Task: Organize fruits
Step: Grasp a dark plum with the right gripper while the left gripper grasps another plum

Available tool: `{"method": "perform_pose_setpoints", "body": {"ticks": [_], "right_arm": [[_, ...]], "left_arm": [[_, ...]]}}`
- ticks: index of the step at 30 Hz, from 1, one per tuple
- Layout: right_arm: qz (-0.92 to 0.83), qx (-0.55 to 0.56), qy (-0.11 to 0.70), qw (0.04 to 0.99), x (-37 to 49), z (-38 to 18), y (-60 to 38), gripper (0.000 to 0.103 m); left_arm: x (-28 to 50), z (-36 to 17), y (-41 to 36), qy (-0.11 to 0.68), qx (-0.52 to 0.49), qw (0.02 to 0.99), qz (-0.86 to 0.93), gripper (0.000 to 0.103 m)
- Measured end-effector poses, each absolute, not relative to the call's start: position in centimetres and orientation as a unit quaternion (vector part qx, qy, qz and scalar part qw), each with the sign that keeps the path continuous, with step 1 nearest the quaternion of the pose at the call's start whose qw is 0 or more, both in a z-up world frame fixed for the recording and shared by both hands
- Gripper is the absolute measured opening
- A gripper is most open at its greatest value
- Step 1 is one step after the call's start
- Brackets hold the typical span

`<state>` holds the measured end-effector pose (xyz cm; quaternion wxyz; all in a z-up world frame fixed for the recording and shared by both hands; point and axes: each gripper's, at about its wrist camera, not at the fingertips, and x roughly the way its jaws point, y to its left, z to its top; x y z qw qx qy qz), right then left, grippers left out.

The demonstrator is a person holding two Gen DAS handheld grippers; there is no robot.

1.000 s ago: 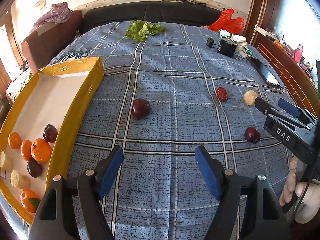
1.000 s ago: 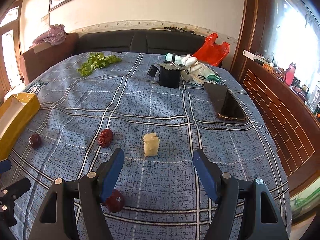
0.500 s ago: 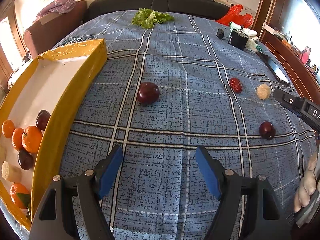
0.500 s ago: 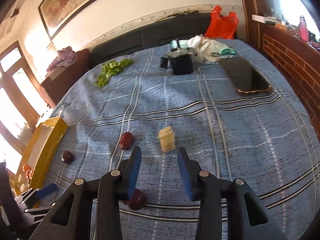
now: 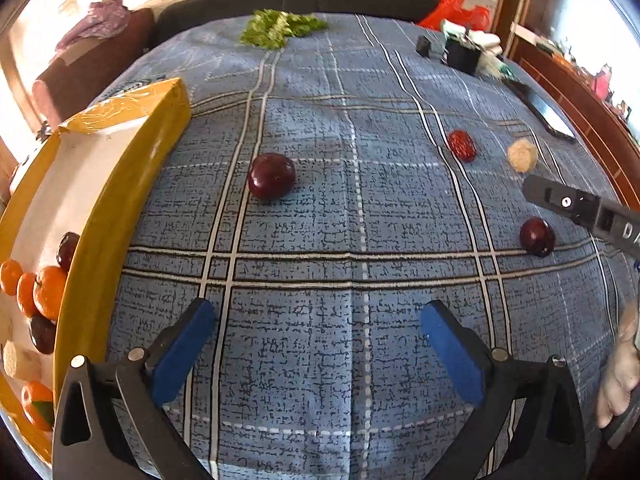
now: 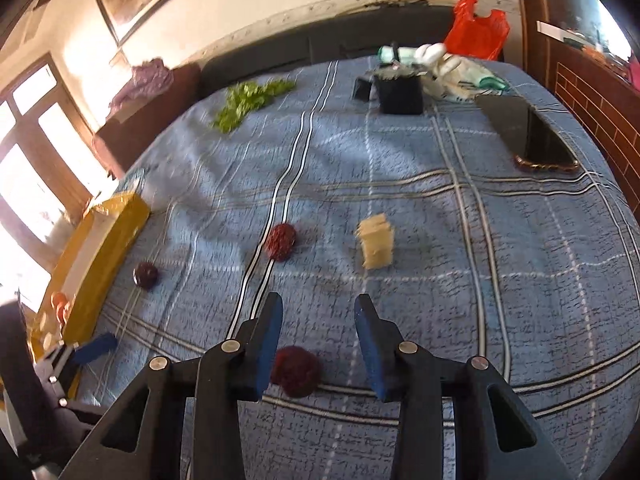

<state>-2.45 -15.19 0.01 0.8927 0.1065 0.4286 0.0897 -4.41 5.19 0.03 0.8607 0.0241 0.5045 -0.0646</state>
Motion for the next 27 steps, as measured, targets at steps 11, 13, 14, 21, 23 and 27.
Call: {"method": "perform_pose_setpoints", "body": {"ticks": [11, 13, 14, 21, 23, 27], "right_arm": [[0.090, 0.032, 0.463, 0.881, -3.2, -0.4, -12.3, 0.043], [0.089, 0.015, 0.467, 0.880, -3.5, -0.5, -11.7, 0.043], [0.089, 0.012, 0.469, 0.879, -3.5, -0.6, -11.7, 0.043], [0.087, -0.016, 0.472, 0.877, -3.7, -0.6, -11.1, 0.039], [0.089, -0.018, 0.471, 0.878, -3.7, -0.6, -11.1, 0.033], [0.089, -0.013, 0.470, 0.878, -3.7, -0.6, -11.1, 0.032]], "left_arm": [[-0.5, 3.5, 8.5, 0.455, 0.017, 0.889, -0.042, 0.091], [0.7, 2.8, 8.0, 0.463, 0.028, 0.884, -0.050, 0.072], [1.3, 2.4, 7.9, 0.471, 0.031, 0.880, -0.055, 0.059], [2.5, 0.9, 7.6, 0.475, 0.037, 0.878, -0.049, 0.057], [2.5, 0.8, 7.5, 0.473, 0.037, 0.878, -0.053, 0.051], [2.2, 1.3, 7.7, 0.471, 0.023, 0.880, -0.054, 0.025]]}}
